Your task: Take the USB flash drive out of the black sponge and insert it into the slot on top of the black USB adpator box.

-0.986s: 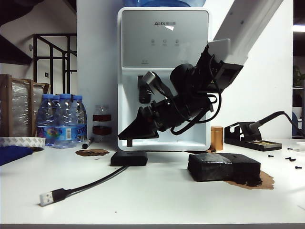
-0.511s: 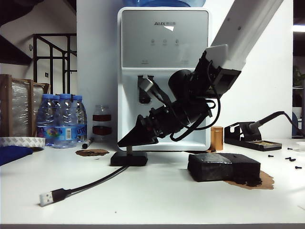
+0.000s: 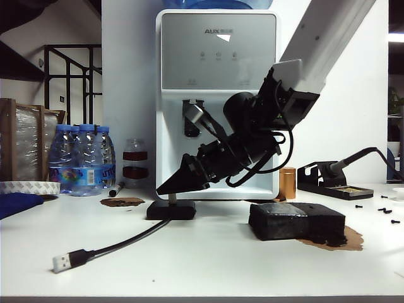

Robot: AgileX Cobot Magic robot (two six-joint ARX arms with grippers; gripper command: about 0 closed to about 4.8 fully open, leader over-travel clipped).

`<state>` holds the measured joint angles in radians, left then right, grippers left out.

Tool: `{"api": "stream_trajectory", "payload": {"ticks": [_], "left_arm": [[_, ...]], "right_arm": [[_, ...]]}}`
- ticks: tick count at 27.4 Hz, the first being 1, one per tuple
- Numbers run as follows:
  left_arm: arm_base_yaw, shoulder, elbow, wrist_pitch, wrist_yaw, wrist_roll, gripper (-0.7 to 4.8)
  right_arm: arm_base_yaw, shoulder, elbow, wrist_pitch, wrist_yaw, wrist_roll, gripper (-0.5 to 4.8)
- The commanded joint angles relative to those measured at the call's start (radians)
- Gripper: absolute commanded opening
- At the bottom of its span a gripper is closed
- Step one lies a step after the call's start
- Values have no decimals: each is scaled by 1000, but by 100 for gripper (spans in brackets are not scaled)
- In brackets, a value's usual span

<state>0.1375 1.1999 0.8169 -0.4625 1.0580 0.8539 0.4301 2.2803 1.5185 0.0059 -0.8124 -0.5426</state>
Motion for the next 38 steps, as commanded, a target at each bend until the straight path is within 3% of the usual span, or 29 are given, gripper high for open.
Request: {"api": "stream_trajectory", "payload": {"ticks": [1, 15, 24, 26, 33, 38], "left_arm": [[3, -1, 0, 11, 1, 2, -5], [3, -1, 0, 13, -3, 2, -5], [3, -1, 0, 14, -3, 2, -5], [3, -1, 0, 14, -3, 2, -5], [3, 15, -4, 18, -3, 2, -5], [3, 20, -51, 125, -26, 2, -5]], "right_arm": [[-24, 5, 3, -5, 23, -22, -4], [-26, 17, 11, 71, -23, -30, -4], [-25, 19, 15, 159, -87, 68, -4], [-25, 28, 15, 161, -101, 126, -4], [-26, 46, 15, 107, -132, 119, -4], [-23, 46, 14, 80, -156, 118, -4]]}}
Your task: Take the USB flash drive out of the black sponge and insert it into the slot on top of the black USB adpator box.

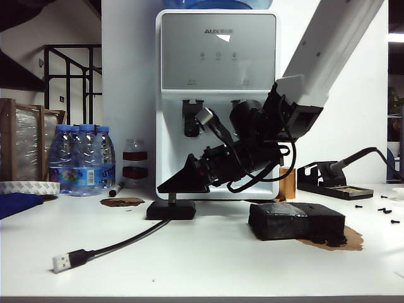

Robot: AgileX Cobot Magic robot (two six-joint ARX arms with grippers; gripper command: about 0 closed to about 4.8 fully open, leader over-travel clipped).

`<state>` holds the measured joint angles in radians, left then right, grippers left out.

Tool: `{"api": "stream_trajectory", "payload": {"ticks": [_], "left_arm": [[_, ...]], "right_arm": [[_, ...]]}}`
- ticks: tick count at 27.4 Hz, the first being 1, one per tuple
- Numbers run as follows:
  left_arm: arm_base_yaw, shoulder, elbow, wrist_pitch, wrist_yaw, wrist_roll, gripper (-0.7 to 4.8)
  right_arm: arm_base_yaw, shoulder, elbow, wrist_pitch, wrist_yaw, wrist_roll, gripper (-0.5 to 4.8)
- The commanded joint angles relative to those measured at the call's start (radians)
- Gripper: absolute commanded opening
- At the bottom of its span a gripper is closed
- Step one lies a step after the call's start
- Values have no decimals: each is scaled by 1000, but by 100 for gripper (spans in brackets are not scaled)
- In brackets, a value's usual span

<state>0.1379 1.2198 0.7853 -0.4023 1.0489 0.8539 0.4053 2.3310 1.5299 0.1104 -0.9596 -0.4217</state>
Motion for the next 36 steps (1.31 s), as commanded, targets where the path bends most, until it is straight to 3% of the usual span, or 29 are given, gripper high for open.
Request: {"api": "stream_trajectory", "payload": {"ticks": [1, 23, 36], "left_arm": [[2, 0, -22, 66, -16, 2, -5], [3, 0, -24, 104, -13, 1, -5], [2, 0, -24, 104, -13, 1, -5]], "right_arm": [[2, -5, 3, -26, -10, -4, -4], [-5, -10, 5, -51, 215, -202, -4], [-53, -21, 5, -162, 185, -224, -4]]}}
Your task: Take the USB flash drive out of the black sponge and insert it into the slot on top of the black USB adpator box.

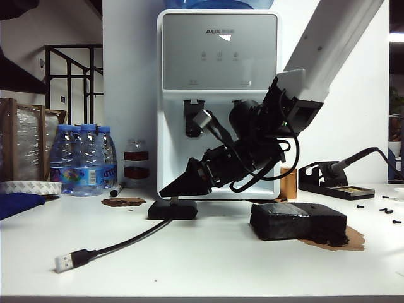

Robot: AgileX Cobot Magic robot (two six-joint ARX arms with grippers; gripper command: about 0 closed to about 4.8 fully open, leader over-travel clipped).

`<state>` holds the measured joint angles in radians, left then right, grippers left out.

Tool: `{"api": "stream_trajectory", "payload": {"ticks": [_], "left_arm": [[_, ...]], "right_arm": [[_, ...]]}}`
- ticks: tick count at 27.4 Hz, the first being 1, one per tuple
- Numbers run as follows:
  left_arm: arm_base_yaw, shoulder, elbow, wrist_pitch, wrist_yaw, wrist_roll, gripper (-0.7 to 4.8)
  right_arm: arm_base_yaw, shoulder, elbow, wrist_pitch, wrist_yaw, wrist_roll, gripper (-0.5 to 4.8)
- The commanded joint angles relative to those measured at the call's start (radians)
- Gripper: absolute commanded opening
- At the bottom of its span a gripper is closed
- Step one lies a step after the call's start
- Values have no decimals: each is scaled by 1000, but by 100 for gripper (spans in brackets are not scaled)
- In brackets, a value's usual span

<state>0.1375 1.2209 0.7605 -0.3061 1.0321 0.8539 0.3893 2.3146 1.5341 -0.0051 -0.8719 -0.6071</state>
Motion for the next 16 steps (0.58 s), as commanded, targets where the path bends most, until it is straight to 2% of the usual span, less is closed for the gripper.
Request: {"api": "stream_trajectory", "payload": {"ticks": [1, 16], "left_arm": [[3, -1, 1, 7, 4, 1, -5], [3, -1, 0, 0, 0, 1, -5]], "right_arm": [[-37, -5, 2, -67, 98, -63, -4], [-26, -5, 6, -146, 117, -88, -4]]}}
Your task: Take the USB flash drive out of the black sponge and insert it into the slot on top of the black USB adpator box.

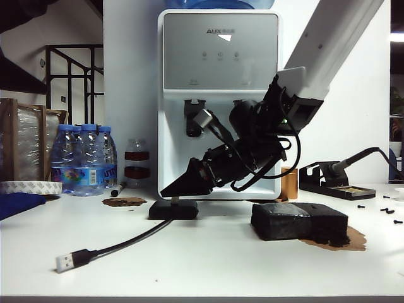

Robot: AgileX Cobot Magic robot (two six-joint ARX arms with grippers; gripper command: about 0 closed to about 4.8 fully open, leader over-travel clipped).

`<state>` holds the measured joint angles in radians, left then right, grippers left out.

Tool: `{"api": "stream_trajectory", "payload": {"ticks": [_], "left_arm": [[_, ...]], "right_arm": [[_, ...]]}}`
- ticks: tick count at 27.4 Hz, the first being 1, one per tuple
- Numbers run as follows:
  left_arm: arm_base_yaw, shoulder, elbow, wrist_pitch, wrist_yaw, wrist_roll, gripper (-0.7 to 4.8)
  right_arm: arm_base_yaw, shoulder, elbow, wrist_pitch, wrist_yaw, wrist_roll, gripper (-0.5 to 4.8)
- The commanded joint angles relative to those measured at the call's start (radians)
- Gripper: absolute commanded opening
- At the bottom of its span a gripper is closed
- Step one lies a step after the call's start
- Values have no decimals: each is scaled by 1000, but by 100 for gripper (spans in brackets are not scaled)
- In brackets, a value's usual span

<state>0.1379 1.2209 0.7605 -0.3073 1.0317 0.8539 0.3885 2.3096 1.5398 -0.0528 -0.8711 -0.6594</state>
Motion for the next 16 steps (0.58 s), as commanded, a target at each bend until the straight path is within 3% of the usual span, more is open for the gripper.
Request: {"api": "stream_trajectory", "payload": {"ticks": [1, 16], "left_arm": [[2, -1, 0, 1, 1, 1, -5], [2, -1, 0, 10, -23, 2, -5]], "right_arm": [[-23, 0, 0, -119, 130, -55, -4], [19, 52, 2, -253, 199, -138, -4]]}}
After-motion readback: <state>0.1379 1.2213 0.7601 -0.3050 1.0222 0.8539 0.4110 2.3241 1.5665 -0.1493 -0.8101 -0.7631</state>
